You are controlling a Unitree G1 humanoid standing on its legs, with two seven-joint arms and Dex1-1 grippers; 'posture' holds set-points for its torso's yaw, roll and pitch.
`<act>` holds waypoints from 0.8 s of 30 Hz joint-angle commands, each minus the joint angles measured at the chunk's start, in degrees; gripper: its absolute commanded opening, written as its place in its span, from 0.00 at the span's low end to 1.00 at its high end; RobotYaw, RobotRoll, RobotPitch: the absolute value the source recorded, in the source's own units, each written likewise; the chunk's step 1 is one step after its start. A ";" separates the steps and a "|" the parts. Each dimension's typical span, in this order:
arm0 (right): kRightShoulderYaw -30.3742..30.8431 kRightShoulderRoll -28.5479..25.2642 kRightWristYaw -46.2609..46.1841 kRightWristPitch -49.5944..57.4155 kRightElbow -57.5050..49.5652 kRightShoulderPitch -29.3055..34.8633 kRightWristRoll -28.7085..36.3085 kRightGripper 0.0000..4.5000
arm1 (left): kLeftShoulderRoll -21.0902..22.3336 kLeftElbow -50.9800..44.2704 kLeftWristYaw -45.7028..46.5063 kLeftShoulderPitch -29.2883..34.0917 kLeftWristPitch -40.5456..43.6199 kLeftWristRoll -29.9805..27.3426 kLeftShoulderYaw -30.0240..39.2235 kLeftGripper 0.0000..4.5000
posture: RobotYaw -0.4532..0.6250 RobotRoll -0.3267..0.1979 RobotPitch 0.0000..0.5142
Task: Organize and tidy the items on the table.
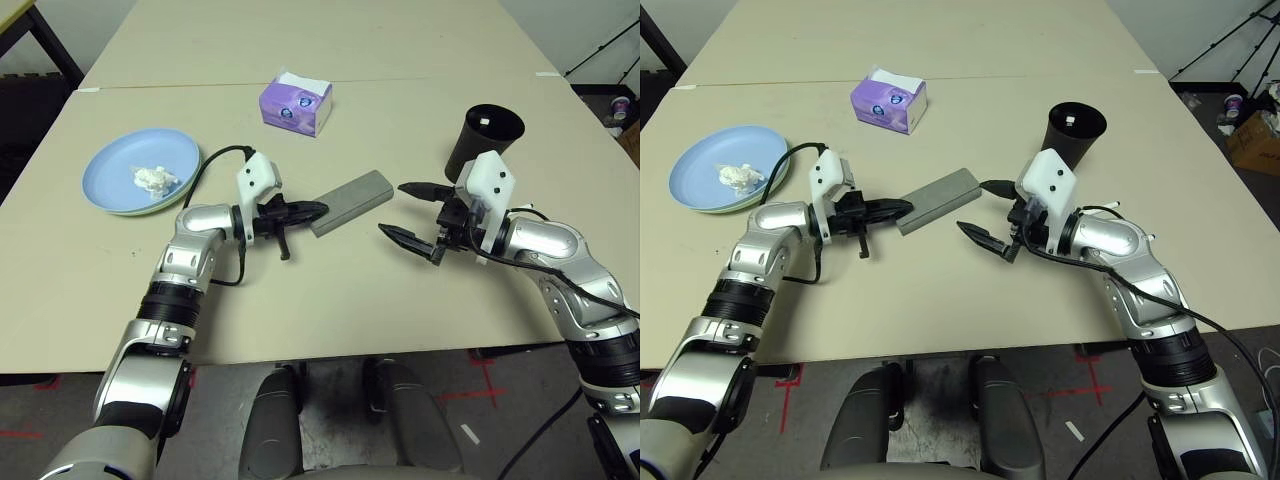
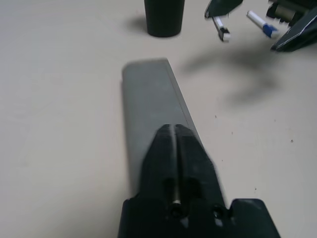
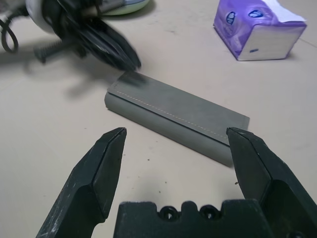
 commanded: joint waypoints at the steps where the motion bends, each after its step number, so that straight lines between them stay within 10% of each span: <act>1: -2.24 0.21 -0.43 -1.44 1.12 0.73 0.96 1.00 | 2.01 -6.22 -0.23 1.07 3.22 -2.21 0.97 0.38 | 0.37 0.62 0.33; 8: -6.45 1.53 -2.52 -2.28 3.37 1.45 2.98 1.00 | 4.55 -9.95 4.20 0.73 4.92 -3.42 4.79 0.99 | 0.37 0.62 0.28; 24: -18.29 7.21 -10.87 -4.00 10.14 4.47 8.89 1.00 | 2.07 -8.41 12.63 4.11 4.35 -3.98 8.07 0.99 | 0.37 0.62 0.25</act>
